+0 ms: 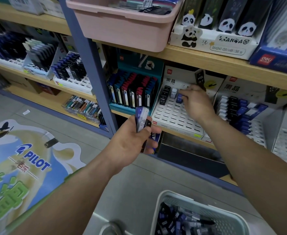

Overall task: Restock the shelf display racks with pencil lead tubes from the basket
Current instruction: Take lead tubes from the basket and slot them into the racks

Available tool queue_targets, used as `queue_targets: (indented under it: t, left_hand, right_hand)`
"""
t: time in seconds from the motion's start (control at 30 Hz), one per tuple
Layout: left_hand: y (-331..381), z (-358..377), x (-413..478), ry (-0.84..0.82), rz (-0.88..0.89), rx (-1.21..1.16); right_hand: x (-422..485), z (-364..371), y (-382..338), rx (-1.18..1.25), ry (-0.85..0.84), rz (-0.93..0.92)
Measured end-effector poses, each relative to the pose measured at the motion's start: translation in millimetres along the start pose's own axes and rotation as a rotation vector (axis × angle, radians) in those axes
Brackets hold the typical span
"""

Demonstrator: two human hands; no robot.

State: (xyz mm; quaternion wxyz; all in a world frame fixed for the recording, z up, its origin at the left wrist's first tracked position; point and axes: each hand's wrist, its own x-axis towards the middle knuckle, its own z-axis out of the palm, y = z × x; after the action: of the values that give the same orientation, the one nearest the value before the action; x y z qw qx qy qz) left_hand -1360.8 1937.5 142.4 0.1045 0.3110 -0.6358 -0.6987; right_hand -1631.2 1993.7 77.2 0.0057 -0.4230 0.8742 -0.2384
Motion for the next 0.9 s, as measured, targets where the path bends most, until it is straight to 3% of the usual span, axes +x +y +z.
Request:
queue_targets:
  t: [0.1, 0.17, 0.33, 0.43, 0.67, 0.9]
  left_hand:
    - [0.3, -1.5, -0.4, -0.006, -0.005, -0.006]
    - [0.1, -1.8, 0.7, -0.007, 0.003, -0.016]
    - [-0.3, 0.7, 3.6, -0.019, 0.054, 0.028]
    - [0.5, 4.0, 1.7, -0.023, 0.074, 0.033]
    - [6.6, 9.5, -1.2, -0.020, 0.039, 0.022]
    - [-5.4, 4.4, 7.0, 0.090, 0.067, 0.288]
  right_hand:
    - [-11.7, -9.9, -11.4, 0.018, 0.068, -0.011]
    - [-30.8, -22.5, -29.2, 0.187, 0.135, -0.045]
    - [-96.9, -47.5, -83.1, 0.792, -0.238, -0.038]
    - [-110.6, -49.0, -92.4, 0.961, -0.289, -0.004]
    - [-106.2, -55.0, -82.1, 1.031, -0.265, 0.084]
    - [-98.3, -66.8, -63.4, 1.018, -0.027, 0.181]
